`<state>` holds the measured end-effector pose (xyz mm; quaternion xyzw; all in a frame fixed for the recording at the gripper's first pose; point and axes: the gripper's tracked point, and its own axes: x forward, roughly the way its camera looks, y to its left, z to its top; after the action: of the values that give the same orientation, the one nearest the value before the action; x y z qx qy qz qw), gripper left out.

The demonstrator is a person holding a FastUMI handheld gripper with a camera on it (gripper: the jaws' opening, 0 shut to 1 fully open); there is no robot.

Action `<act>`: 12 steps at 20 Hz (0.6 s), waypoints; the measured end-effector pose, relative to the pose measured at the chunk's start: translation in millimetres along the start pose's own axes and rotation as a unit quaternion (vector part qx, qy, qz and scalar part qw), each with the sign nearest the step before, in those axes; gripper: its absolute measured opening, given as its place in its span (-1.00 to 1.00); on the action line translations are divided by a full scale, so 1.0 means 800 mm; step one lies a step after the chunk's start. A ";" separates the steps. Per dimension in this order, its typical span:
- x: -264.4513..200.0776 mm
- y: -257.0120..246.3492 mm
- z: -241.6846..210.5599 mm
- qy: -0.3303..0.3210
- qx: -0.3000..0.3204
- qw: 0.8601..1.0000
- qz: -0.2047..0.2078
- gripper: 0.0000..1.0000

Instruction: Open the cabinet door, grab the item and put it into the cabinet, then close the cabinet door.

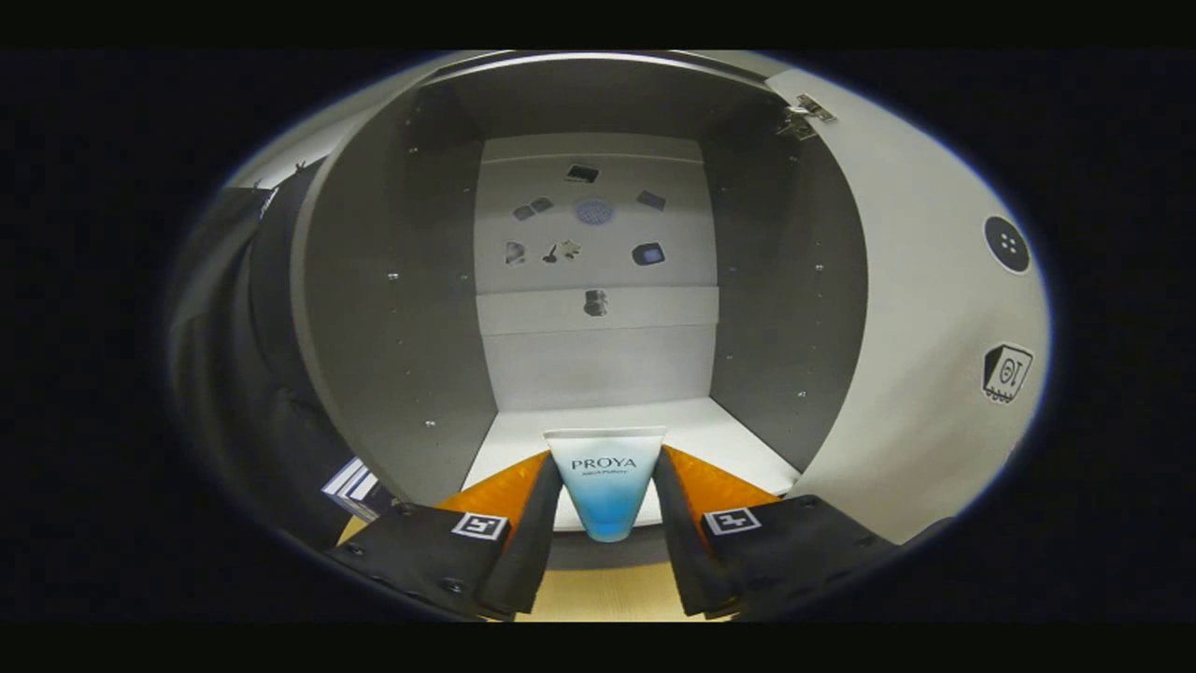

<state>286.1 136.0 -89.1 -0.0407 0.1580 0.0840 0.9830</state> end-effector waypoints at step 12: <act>0.069 -0.005 -0.037 0.053 -0.003 0.999 -0.003 0.25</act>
<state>329.3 137.6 -134.2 -0.0481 0.2093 0.0792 0.9735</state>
